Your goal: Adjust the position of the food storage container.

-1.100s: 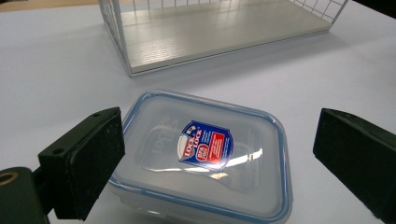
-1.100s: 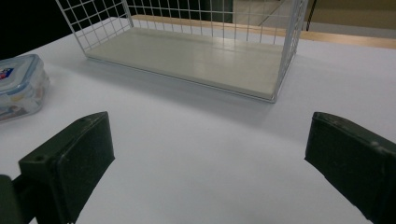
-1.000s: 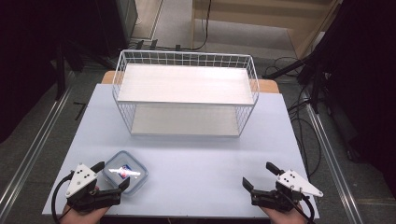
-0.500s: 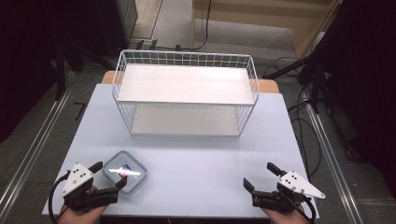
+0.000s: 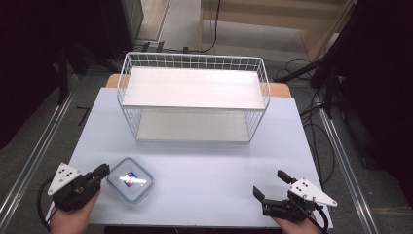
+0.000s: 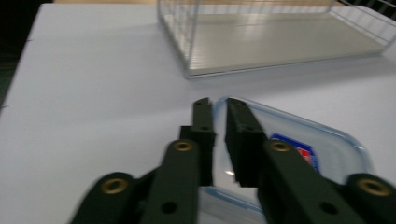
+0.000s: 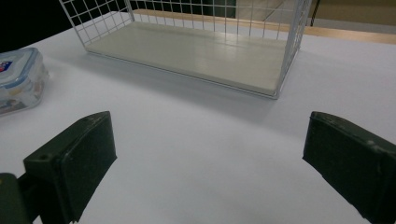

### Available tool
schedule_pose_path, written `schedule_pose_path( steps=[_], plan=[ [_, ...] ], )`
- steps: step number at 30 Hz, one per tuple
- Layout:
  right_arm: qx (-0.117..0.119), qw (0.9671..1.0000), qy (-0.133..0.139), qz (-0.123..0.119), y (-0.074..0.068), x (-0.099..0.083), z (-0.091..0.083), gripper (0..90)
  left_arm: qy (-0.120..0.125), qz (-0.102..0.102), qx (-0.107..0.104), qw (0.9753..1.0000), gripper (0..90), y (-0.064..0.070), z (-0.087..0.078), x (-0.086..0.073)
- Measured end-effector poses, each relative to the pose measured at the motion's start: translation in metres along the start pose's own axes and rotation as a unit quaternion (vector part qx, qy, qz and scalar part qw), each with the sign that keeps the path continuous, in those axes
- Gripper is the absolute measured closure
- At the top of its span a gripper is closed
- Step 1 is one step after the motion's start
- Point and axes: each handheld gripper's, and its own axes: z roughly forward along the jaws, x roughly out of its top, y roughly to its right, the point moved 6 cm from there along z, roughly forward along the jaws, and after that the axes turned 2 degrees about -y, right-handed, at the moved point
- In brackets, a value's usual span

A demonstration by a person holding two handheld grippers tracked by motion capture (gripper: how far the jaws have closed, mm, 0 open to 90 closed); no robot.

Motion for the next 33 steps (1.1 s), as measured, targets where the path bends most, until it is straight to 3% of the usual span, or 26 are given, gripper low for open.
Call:
schedule_pose_path(
  steps=[4, 7, 9, 11, 15, 22, 33],
  plan=[
    [-0.002, 1.0000, 0.003, -0.002, 0.000, 0.001, -0.001, 2.7, -0.001, -0.015, 0.024, 0.9996, 90.0, -0.016, 0.003, -0.001],
    [-0.002, 1.0000, -0.001, -0.001, 0.000, 0.000, 0.000, 2.9, -0.025, -0.024, 0.035, 0.9988, 90.0, -0.026, 0.013, -0.009],
    [-0.002, 1.0000, -0.001, 0.000, 0.000, 0.000, 0.000, 3.0, -0.036, -0.022, 0.035, 0.9985, 90.0, -0.026, 0.015, -0.013],
    [0.000, 1.0000, 0.001, -0.001, -0.001, 0.001, 0.000, 3.4, -0.058, -0.011, 0.034, 0.9977, 90.0, -0.022, 0.021, -0.021],
    [-0.001, 1.0000, 0.000, -0.003, 0.000, 0.000, 0.000, 3.5, -0.077, 0.003, 0.026, 0.9967, 90.0, -0.015, 0.026, -0.029],
    [-0.001, 1.0000, 0.003, 0.000, 0.000, 0.002, -0.002, 3.7, -0.086, 0.014, 0.011, 0.9962, 90.0, -0.004, 0.025, -0.032],
    [0.000, 1.0000, 0.003, 0.001, 0.000, 0.002, -0.002, 4.0, -0.105, 0.040, -0.025, 0.9933, 90.0, 0.028, 0.025, -0.040]
  ],
)
